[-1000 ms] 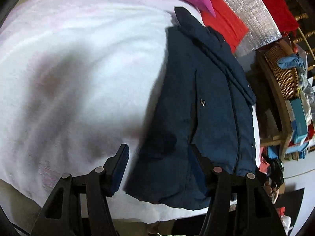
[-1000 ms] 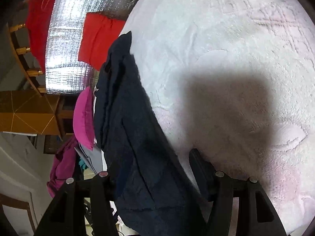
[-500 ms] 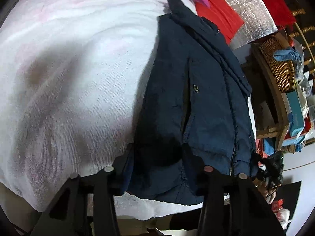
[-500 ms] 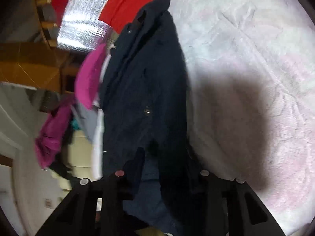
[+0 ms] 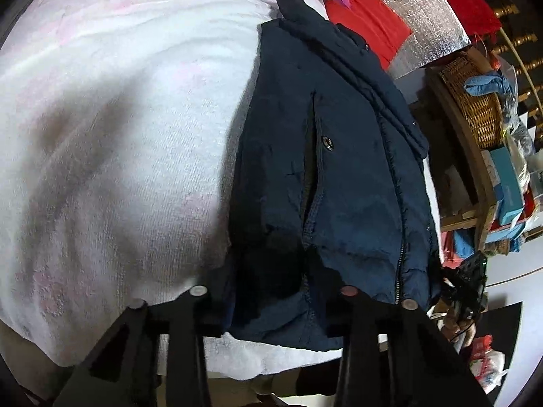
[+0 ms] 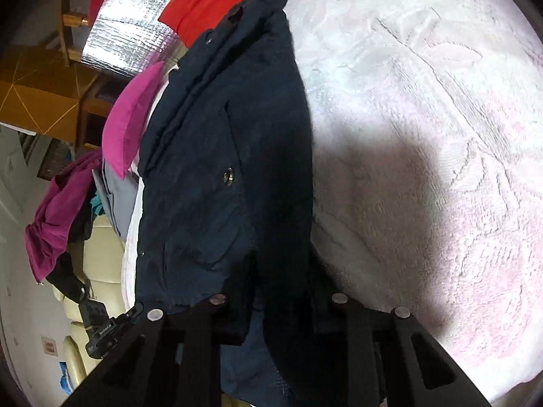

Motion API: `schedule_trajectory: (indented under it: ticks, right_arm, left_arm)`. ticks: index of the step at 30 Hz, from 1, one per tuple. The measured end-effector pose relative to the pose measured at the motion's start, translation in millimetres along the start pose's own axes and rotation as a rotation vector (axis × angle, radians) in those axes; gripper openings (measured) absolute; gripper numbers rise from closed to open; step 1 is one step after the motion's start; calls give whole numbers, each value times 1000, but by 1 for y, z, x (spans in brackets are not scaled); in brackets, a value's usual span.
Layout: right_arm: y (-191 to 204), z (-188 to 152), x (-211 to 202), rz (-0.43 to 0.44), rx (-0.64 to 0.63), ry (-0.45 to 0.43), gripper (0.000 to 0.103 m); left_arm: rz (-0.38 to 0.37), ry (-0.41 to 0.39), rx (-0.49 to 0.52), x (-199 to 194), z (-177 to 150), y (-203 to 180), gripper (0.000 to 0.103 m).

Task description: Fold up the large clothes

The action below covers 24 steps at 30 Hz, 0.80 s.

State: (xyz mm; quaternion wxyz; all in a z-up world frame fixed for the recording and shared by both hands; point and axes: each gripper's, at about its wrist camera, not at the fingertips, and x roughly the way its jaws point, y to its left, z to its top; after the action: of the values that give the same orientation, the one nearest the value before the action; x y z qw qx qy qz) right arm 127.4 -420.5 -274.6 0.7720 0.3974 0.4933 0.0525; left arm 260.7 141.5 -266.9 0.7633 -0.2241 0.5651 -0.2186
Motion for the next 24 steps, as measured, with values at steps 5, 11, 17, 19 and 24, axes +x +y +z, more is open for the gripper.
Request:
schedule_trajectory:
  ticks: [5, 11, 17, 19, 24]
  right_arm:
    - [6, -3, 0, -20, -28, -19, 25]
    - [9, -10, -8, -33, -45, -65, 19]
    - [8, -23, -16, -15, -30, -76, 17]
    - [3, -28, -19, -10, -13, -70, 17]
    - [-6, -42, -32, -7, 8, -58, 17]
  left_arm:
    - [-12, -21, 21, -4, -4, 0, 20]
    - [-16, -72, 38, -13, -12, -3, 14]
    - [-15, -93, 27, -22, -27, 0, 13]
    - [-16, -90, 24, -24, -33, 2, 13]
    - [-14, -75, 43, -32, -56, 3, 13]
